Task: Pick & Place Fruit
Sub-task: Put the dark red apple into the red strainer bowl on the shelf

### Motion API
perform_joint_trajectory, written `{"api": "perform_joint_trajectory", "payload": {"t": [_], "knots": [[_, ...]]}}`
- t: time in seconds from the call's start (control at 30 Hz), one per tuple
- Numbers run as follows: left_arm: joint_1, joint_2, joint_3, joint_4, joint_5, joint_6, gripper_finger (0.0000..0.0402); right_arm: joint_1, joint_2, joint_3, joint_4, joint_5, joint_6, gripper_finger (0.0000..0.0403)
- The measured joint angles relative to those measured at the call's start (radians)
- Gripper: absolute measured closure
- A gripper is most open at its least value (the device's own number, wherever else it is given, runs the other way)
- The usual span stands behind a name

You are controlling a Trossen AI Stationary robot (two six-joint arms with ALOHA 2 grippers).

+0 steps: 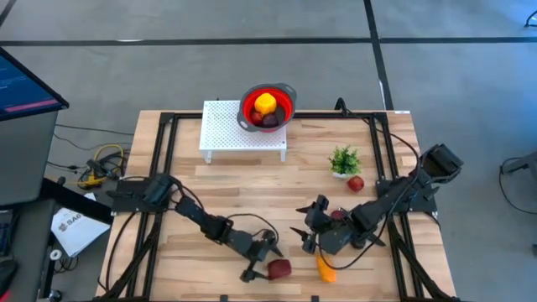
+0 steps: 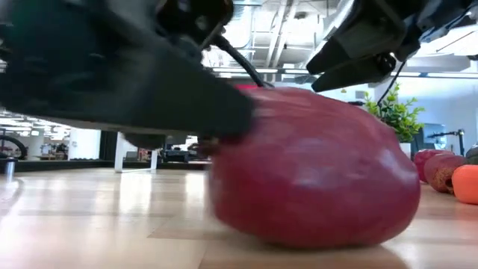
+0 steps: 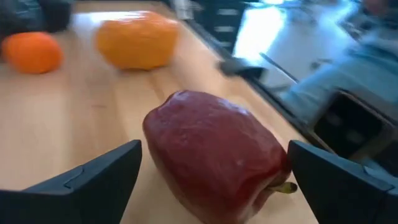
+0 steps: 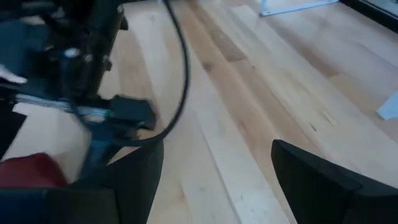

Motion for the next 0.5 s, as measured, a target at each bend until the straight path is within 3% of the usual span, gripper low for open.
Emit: {"api": "perform_joint_trajectory", "payload": {"t": [0.27, 0.5], "knots": [[-0.014, 0.038, 0.038, -0.009, -0.275, -0.204, 0.0017, 0.023, 0.000, 0.000, -0.011, -0.004, -0.037, 0.0111], [-0.004, 0.038, 0.037, -0.020, -0.395, -0.281, 0.0039, 0.039, 0.000, 0.000, -0.029, -0.004, -0.046, 0.0111]]}}
